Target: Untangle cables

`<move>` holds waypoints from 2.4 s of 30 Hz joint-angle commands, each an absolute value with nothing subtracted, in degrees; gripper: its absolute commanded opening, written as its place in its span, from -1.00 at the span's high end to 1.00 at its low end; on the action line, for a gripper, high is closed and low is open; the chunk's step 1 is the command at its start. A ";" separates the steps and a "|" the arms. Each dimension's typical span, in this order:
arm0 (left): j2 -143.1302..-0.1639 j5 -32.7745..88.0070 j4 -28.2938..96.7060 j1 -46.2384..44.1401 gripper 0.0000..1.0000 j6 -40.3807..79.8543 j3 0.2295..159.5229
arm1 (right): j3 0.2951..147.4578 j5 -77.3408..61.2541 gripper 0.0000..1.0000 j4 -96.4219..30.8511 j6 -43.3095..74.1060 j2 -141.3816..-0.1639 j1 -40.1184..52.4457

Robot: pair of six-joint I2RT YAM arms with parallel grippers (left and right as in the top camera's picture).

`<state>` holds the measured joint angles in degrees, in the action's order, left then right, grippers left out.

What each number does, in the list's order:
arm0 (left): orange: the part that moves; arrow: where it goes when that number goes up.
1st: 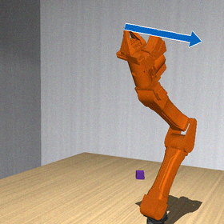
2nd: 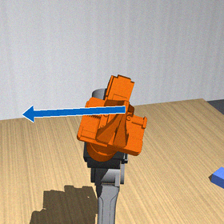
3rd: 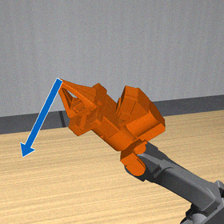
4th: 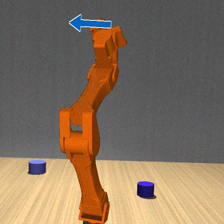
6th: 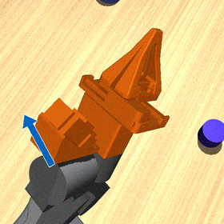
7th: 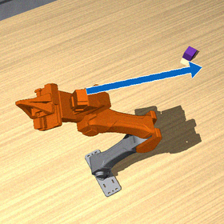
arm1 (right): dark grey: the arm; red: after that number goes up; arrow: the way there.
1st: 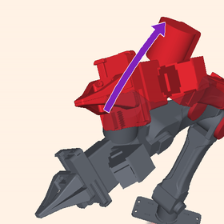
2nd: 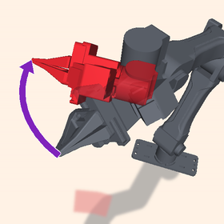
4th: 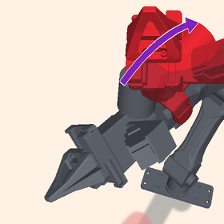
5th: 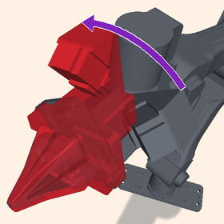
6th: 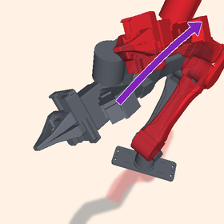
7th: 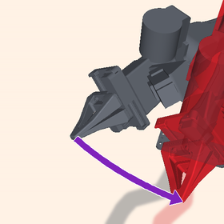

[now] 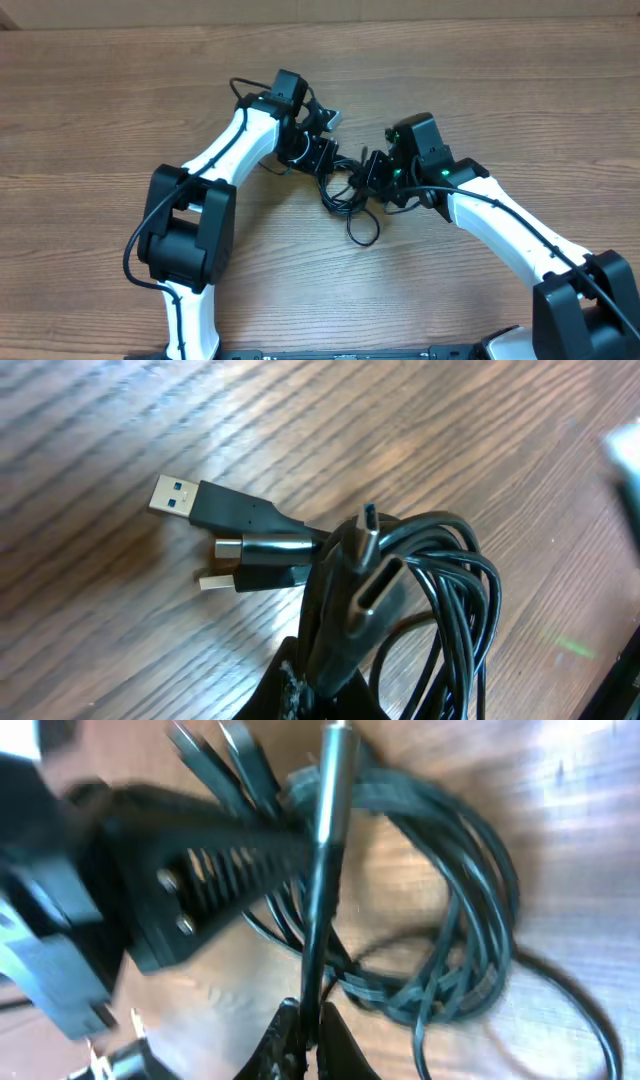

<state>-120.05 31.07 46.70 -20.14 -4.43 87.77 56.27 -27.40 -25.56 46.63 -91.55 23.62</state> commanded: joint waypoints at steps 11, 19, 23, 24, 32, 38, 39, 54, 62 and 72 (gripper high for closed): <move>-118.74 32.69 46.00 -20.16 0.92 -3.70 89.43 | 57.71 -36.27 0.92 -32.08 48.10 -89.80 24.86; -118.74 42.02 46.17 -20.36 0.92 -13.13 89.43 | 56.99 -40.84 0.93 -31.51 54.13 -89.80 24.91; -118.74 44.27 46.26 -20.36 0.92 -15.00 89.43 | 56.10 -42.06 0.92 -30.83 55.55 -89.80 24.91; -118.74 46.15 46.54 -20.38 0.92 -16.40 89.41 | 55.61 -42.09 0.93 -29.95 56.25 -89.80 24.91; -118.74 48.03 46.92 -20.36 0.92 -17.37 89.41 | 55.44 -36.05 0.74 -28.58 57.23 -89.91 24.91; -118.74 47.83 47.27 -20.23 0.92 -17.37 89.41 | 55.44 -32.34 -0.10 -28.69 56.97 -89.91 24.91; -118.74 47.83 47.27 -20.23 0.92 -17.37 89.41 | 55.44 -31.79 -0.11 -28.67 56.97 -89.91 24.91; -118.74 39.35 49.41 -20.21 0.92 -16.97 89.43 | 58.78 -45.93 -0.18 -33.01 31.27 -85.93 9.89; -118.74 40.53 50.00 -18.63 0.92 -17.15 89.43 | 58.02 -28.29 -0.15 -46.28 11.33 -85.95 1.85; -118.76 43.94 51.37 -16.49 0.91 -17.17 89.34 | 48.31 -21.67 -0.15 -38.57 35.75 -88.51 2.22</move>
<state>-120.05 41.28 51.24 -16.01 -15.66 87.83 50.02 -23.00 -40.42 22.37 -87.24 1.96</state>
